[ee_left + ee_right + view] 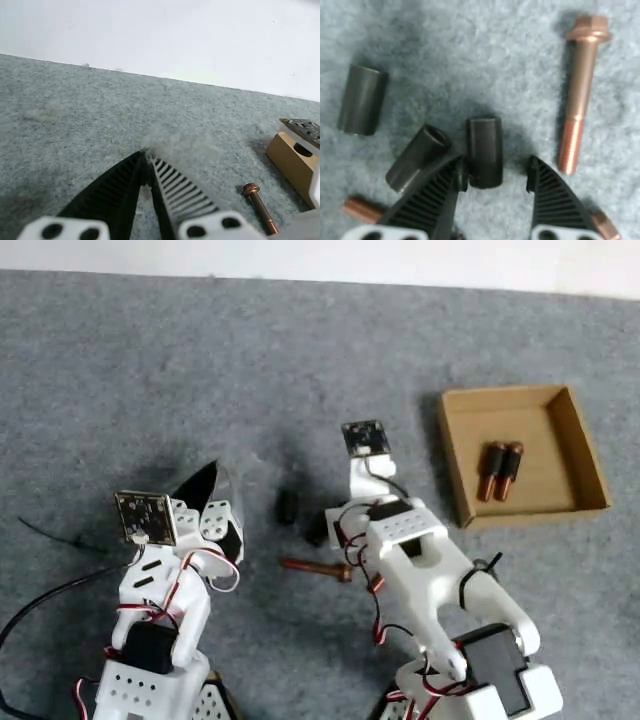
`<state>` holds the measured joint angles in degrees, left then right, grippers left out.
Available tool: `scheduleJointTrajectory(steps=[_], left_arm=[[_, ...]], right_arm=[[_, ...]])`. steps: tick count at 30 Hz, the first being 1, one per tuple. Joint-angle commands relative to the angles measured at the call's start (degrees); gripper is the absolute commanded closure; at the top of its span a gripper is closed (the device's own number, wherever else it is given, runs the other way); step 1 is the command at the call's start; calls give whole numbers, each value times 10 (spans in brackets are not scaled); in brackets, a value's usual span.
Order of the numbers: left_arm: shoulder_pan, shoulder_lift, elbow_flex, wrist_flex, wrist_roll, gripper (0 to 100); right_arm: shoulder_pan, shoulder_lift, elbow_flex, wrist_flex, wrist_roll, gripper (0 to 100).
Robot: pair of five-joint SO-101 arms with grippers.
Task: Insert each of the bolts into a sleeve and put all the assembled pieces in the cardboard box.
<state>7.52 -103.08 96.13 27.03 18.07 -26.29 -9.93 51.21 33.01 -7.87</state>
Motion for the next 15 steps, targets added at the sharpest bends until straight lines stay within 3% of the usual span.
scheduleJointTrajectory(steps=[1, 15], left_arm=[[-4, -2, 11, 0, -6, 990], [-4, -2, 11, 0, -6, 990]], right_arm=[[0, 2, -36, -17, -2, 822], [0, 3, -57, -17, -1, 822]])
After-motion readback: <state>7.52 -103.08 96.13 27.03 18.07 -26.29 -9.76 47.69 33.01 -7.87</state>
